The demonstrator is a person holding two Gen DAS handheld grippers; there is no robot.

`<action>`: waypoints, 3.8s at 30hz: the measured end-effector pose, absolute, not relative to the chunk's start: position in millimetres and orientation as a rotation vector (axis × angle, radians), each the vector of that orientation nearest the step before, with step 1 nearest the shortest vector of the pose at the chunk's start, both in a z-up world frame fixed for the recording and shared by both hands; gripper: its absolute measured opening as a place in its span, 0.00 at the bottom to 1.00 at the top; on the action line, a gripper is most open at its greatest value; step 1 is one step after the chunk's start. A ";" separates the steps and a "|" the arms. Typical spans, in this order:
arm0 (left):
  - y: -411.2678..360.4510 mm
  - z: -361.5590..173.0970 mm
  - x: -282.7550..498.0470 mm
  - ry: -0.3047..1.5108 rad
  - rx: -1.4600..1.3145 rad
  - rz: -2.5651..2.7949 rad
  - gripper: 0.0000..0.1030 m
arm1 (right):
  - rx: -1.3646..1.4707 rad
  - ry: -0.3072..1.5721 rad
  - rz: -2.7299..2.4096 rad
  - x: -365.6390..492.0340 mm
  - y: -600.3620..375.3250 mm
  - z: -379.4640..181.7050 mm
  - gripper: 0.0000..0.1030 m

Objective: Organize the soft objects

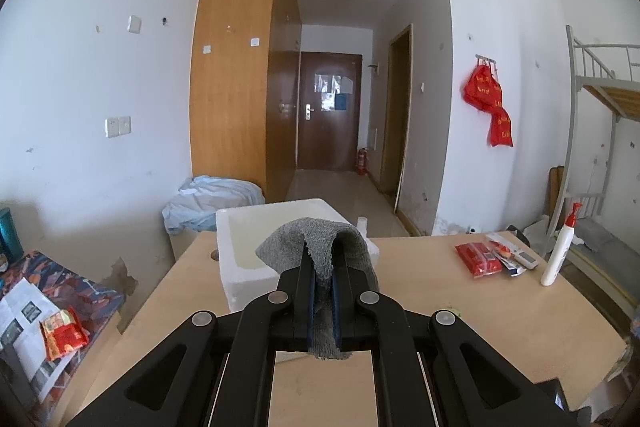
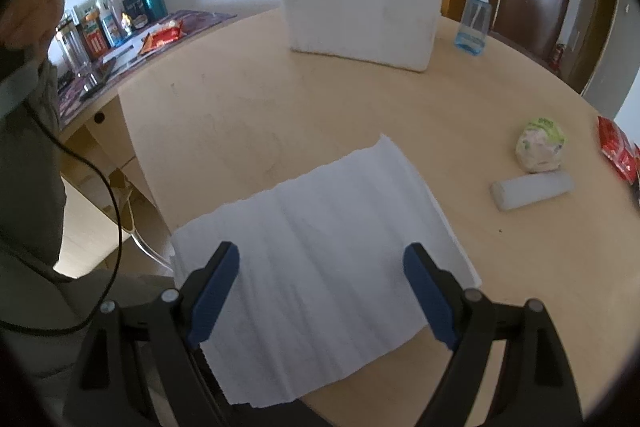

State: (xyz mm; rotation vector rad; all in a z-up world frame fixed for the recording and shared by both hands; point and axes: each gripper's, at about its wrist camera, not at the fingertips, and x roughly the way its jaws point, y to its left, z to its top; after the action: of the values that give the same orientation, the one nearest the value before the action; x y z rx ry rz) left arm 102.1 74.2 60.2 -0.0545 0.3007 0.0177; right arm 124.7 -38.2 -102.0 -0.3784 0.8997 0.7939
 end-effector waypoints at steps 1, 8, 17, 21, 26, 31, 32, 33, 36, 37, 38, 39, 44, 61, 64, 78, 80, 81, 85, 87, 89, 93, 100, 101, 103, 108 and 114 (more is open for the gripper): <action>74.8 60.6 104.4 0.301 -0.052 0.016 0.06 | -0.388 0.904 0.789 124.9 -36.6 -103.9 0.85; 82.4 63.6 129.6 0.320 -0.054 0.001 0.06 | -0.428 0.893 0.770 126.3 -33.0 -105.8 0.85; 100.1 79.3 180.1 0.342 -0.064 0.002 0.06 | -0.434 0.908 0.760 136.3 -32.3 -108.9 0.96; 103.6 76.9 200.0 0.369 -0.053 0.004 0.06 | -0.441 0.909 0.765 137.8 -30.3 -109.1 0.96; 105.1 73.3 220.4 0.390 -0.043 0.008 0.06 | -0.457 0.915 0.771 137.3 -28.4 -108.4 0.96; 111.5 65.2 240.8 0.414 -0.054 0.026 0.06 | -0.464 0.917 0.795 135.4 -26.5 -106.5 0.84; 113.0 63.2 244.8 0.420 -0.058 0.026 0.06 | -0.465 0.915 0.801 134.8 -26.0 -105.8 0.82; 113.8 61.2 247.8 0.428 -0.061 0.024 0.06 | -0.466 0.913 0.804 134.7 -25.3 -105.5 0.80; 114.9 56.1 254.6 0.442 -0.056 0.030 0.06 | -0.470 0.906 0.816 134.4 -24.5 -104.2 0.69; 115.5 54.2 256.5 0.447 -0.051 0.031 0.06 | -0.469 0.904 0.817 134.9 -24.4 -103.5 0.60; 115.8 52.9 257.9 0.450 -0.048 0.031 0.06 | -0.468 0.903 0.818 135.6 -24.5 -102.6 0.54; 115.7 51.3 258.1 0.450 -0.044 0.035 0.06 | -0.461 0.902 0.812 137.4 -25.2 -101.3 0.44; 118.6 46.6 260.5 0.453 -0.039 0.055 0.06 | -0.412 0.913 0.777 148.9 -30.7 -99.0 0.20; 130.8 67.5 220.7 0.298 -0.059 0.125 1.00 | -0.257 0.900 0.766 160.4 -44.4 -84.2 0.13; 130.6 69.8 211.0 0.290 -0.070 0.120 1.00 | -0.240 0.885 0.759 159.9 -48.4 -77.9 0.13; 107.8 83.4 170.8 0.270 -0.026 0.080 1.00 | -0.159 0.787 0.741 155.1 -59.5 -46.3 0.13; 106.3 86.7 163.9 0.262 -0.027 0.084 1.00 | -0.148 0.762 0.738 153.4 -61.7 -38.3 0.13; 106.2 88.2 160.2 0.260 -0.031 0.080 1.00 | -0.146 0.753 0.739 152.2 -63.6 -35.2 0.13; 103.8 95.8 141.4 0.255 -0.037 0.061 1.00 | -0.129 0.707 0.738 150.6 -67.0 -20.1 0.13; 101.7 99.4 131.7 0.252 -0.034 0.057 1.00 | -0.115 0.686 0.739 149.1 -68.9 -12.0 0.13; 99.9 102.4 121.1 0.250 -0.027 0.061 1.00 | -0.100 0.663 0.738 147.6 -70.6 -4.0 0.13; 99.1 105.7 102.9 0.244 -0.021 0.072 1.00 | -0.079 0.620 0.740 143.6 -71.5 10.5 0.13; 106.8 96.3 71.8 0.241 -0.054 0.081 1.00 | -0.057 0.545 0.749 139.7 -67.7 35.9 0.13; 108.0 93.6 69.3 0.245 -0.060 0.084 1.00 | -0.057 0.538 0.747 140.4 -66.2 39.2 0.13; 112.1 86.2 63.3 0.246 -0.074 0.098 1.00 | -0.046 0.520 0.747 142.6 -64.4 45.6 0.13; 116.2 68.5 58.0 0.269 -0.098 0.129 1.00 | -0.039 0.502 0.746 150.7 -56.1 53.5 0.13; 119.4 57.9 59.8 0.283 -0.081 0.167 1.00 | -0.030 0.490 0.754 166.5 -42.8 61.9 0.13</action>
State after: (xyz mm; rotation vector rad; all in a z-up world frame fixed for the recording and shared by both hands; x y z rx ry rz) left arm 59.8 119.4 57.9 -0.0807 0.2831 0.1668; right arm 166.5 -42.8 61.9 -0.0303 0.4900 0.7543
